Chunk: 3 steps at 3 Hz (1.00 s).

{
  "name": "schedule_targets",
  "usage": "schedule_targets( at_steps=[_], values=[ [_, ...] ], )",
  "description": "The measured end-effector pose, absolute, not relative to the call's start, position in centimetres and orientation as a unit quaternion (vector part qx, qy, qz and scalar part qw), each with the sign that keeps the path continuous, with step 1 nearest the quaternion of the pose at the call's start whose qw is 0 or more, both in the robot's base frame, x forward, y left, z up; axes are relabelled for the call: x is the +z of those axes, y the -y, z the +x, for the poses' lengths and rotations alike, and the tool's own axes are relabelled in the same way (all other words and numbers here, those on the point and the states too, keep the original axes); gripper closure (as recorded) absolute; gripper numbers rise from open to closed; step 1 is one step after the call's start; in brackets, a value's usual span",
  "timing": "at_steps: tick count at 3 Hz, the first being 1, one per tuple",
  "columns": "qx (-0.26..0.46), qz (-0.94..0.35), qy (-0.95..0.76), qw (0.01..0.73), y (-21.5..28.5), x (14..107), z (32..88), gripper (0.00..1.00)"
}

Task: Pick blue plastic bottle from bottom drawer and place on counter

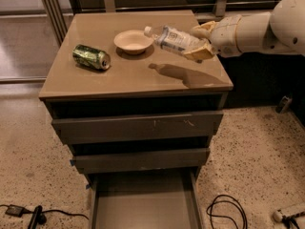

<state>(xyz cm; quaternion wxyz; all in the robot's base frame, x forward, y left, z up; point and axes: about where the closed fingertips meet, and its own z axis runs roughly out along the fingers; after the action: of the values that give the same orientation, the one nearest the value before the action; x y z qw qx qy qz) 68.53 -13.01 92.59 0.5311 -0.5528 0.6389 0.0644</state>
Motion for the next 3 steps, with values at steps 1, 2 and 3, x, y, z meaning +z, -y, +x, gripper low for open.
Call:
schedule_targets(
  at_steps=[1,2,3],
  values=[
    [0.081,-0.559,-0.648,0.511,12.1,91.6,69.4,1.0],
    [0.09,-0.561,-0.661,0.49,12.2,90.4,70.3,1.0],
    [0.091,-0.554,-0.681,0.47,13.3,88.5,71.1,1.0]
  ],
)
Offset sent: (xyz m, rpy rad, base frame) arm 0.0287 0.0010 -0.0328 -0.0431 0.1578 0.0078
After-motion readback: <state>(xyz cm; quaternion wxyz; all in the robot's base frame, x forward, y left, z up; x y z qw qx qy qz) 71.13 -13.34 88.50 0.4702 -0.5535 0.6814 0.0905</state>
